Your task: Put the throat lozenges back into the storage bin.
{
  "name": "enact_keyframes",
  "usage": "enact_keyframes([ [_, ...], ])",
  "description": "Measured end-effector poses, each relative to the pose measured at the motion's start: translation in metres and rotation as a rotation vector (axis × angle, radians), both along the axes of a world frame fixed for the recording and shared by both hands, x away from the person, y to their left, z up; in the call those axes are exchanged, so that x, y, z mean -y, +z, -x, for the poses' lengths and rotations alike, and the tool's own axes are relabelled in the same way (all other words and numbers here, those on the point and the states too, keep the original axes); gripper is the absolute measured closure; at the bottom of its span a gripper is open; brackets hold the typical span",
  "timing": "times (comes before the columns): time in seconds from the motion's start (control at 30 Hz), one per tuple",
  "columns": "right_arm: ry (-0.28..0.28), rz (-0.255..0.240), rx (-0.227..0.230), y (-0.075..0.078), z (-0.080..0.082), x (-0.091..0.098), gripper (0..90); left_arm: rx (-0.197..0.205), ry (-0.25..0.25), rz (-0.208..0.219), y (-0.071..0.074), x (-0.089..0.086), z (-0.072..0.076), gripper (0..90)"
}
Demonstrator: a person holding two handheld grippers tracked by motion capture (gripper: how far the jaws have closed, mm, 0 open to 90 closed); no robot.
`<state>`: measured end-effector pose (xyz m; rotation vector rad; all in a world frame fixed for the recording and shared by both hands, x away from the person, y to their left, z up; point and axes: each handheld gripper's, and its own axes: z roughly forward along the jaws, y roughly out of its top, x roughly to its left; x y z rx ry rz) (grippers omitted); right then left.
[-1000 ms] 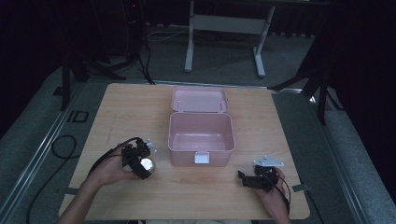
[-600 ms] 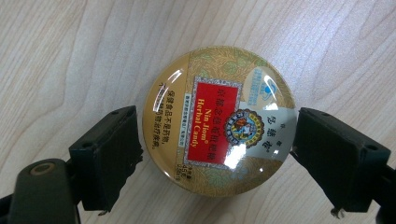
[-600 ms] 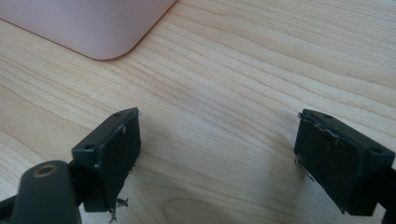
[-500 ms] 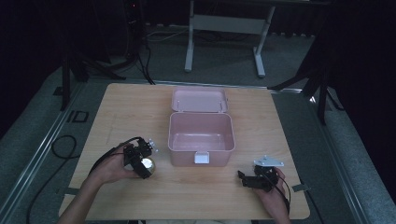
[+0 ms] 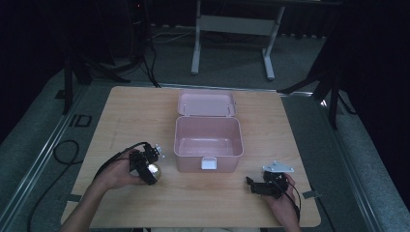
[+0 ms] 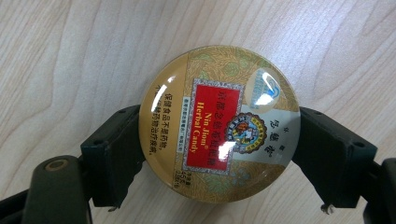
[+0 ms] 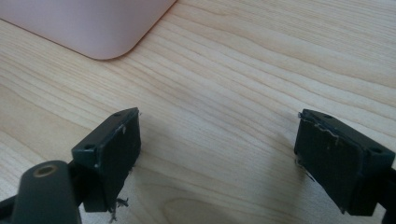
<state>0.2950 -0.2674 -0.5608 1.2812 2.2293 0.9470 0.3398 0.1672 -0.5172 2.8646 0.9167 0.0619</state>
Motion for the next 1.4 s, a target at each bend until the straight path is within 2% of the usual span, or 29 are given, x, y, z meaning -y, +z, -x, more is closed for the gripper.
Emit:
enact_keyframes([
  [0.1,0.0,0.0,0.0,0.0,0.0,0.0,14.4,0.009,-0.004,-0.017,0.003,0.0,0.0,20.7],
  [0.4,0.0,0.0,0.0,0.0,0.0,0.0,14.4,0.02,-0.001,-0.024,0.011,-0.002,0.0,20.9],
  [0.57,0.0,0.0,0.001,0.0,0.0,0.0,14.4,0.01,0.006,-0.017,0.013,-0.004,-0.001,21.0],
  [0.93,0.0,0.0,0.0,0.0,0.0,0.0,14.4,0.015,0.015,-0.017,0.02,-0.005,-0.001,21.0],
  [1.4,0.0,0.0,0.0,0.0,0.0,0.0,14.4,0.042,0.017,-0.01,0.035,-0.007,-0.002,21.0],
])
